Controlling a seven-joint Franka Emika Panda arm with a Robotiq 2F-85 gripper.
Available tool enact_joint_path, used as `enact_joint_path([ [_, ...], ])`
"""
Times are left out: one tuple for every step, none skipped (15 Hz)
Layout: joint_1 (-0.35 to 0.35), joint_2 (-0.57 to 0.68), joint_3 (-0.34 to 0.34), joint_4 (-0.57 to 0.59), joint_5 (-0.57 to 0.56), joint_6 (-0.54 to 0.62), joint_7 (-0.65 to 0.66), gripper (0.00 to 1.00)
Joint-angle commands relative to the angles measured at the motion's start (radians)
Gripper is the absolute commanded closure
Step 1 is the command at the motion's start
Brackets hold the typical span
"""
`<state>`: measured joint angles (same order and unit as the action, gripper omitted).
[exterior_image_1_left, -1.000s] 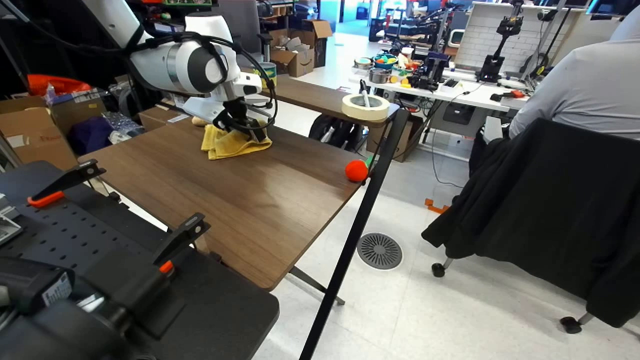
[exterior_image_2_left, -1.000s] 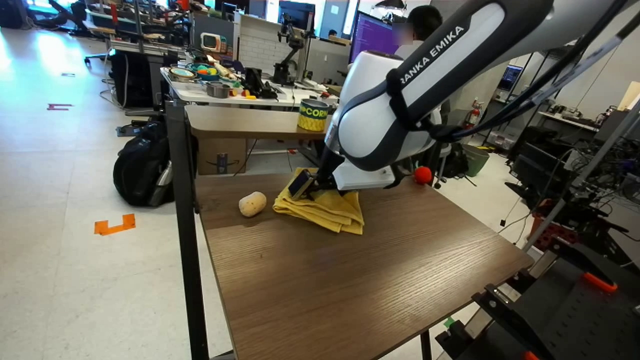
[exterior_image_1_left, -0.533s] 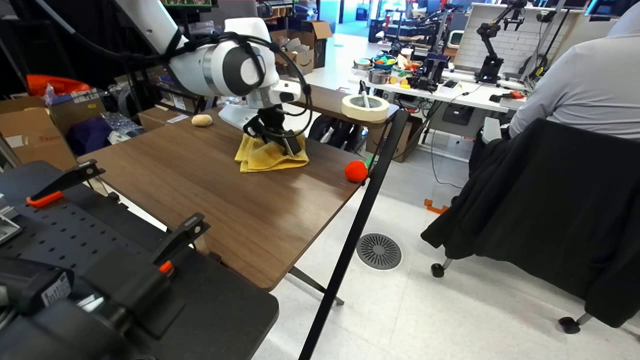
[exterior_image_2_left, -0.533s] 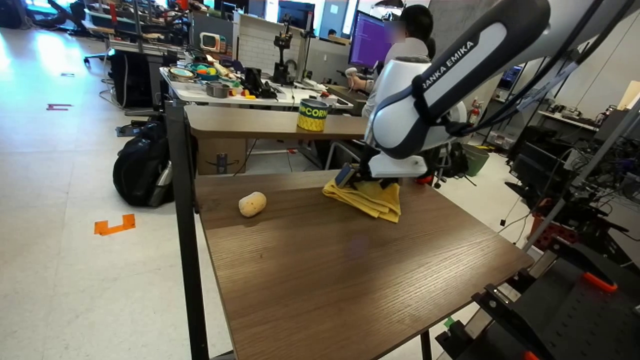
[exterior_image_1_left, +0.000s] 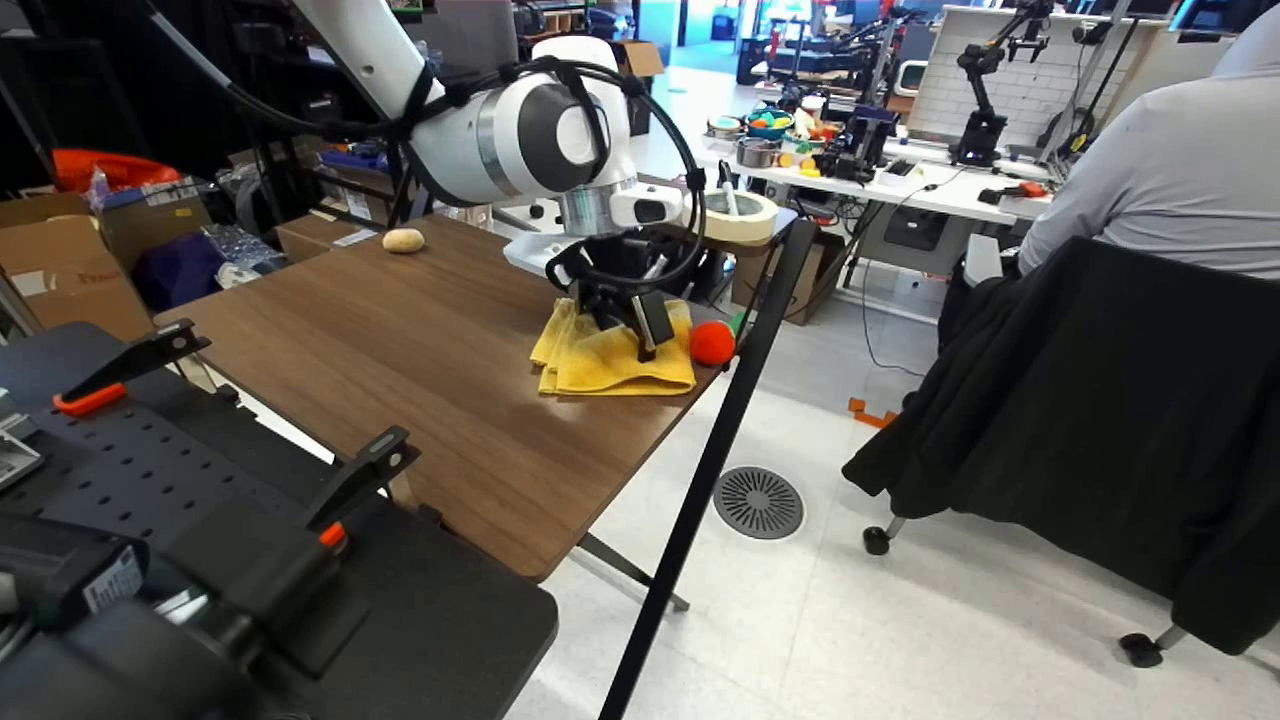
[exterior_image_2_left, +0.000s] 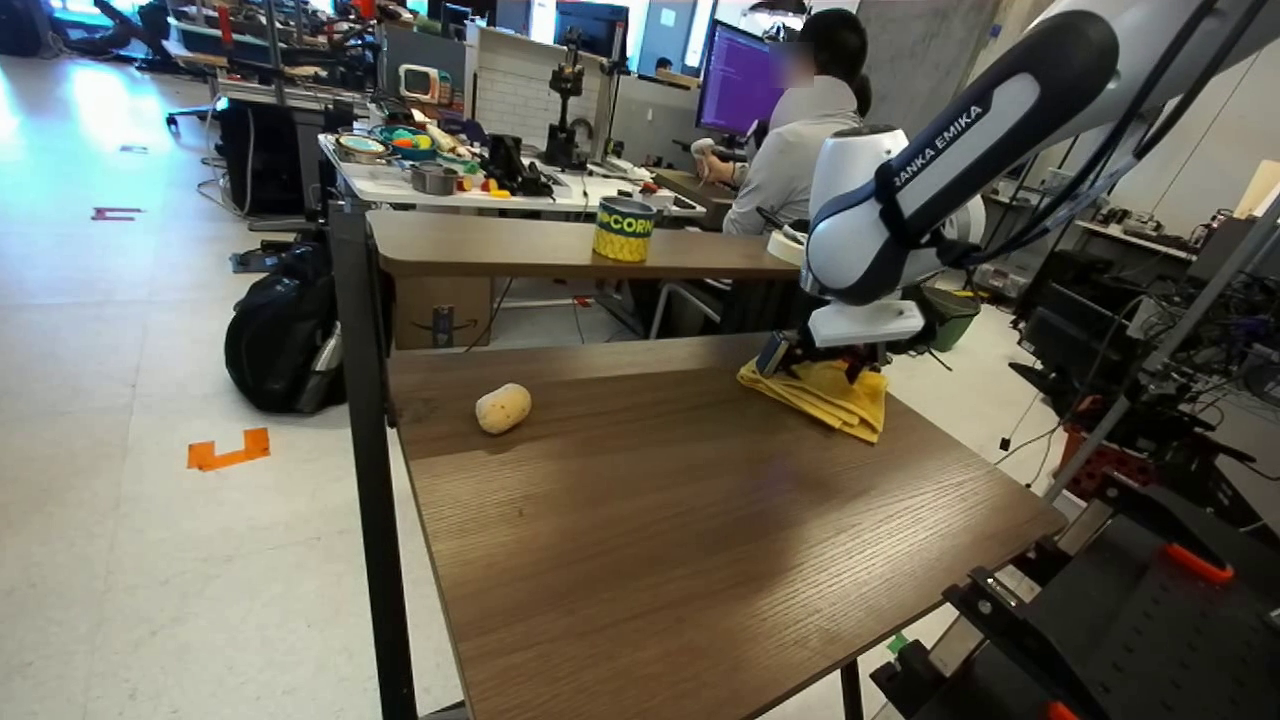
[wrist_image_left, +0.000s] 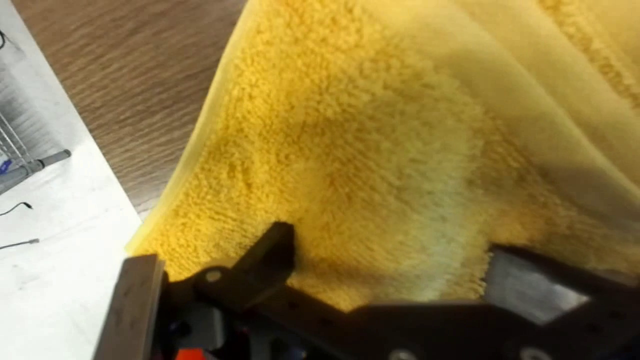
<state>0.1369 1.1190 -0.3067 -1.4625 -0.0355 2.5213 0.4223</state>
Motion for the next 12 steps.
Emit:
enact_joint_path([
  [0.065,-0.019,0.025,-0.122,-0.080,0.008,-0.029,0.00],
  [0.085,-0.043,0.031,-0.172,-0.100,0.034,-0.038,0.00],
  [0.102,-0.066,0.034,-0.211,-0.123,0.051,-0.050,0.00],
  [0.120,-0.096,0.038,-0.260,-0.144,0.063,-0.063,0.00],
  [0.138,-0.121,0.043,-0.305,-0.164,0.075,-0.074,0.00],
  [0.157,-0.146,0.044,-0.355,-0.186,0.089,-0.083,0.00],
  [0.184,-0.166,0.038,-0.399,-0.212,0.095,-0.084,0.00],
  [0.200,-0.182,0.034,-0.424,-0.236,0.078,-0.091,0.00],
  [0.165,-0.160,0.031,-0.308,-0.206,0.047,-0.063,0.00],
  [0.181,-0.180,0.032,-0.345,-0.222,0.046,-0.064,0.00],
  [0.191,-0.192,0.032,-0.369,-0.230,0.046,-0.064,0.00],
  [0.195,-0.199,0.033,-0.383,-0.232,0.046,-0.067,0.00],
])
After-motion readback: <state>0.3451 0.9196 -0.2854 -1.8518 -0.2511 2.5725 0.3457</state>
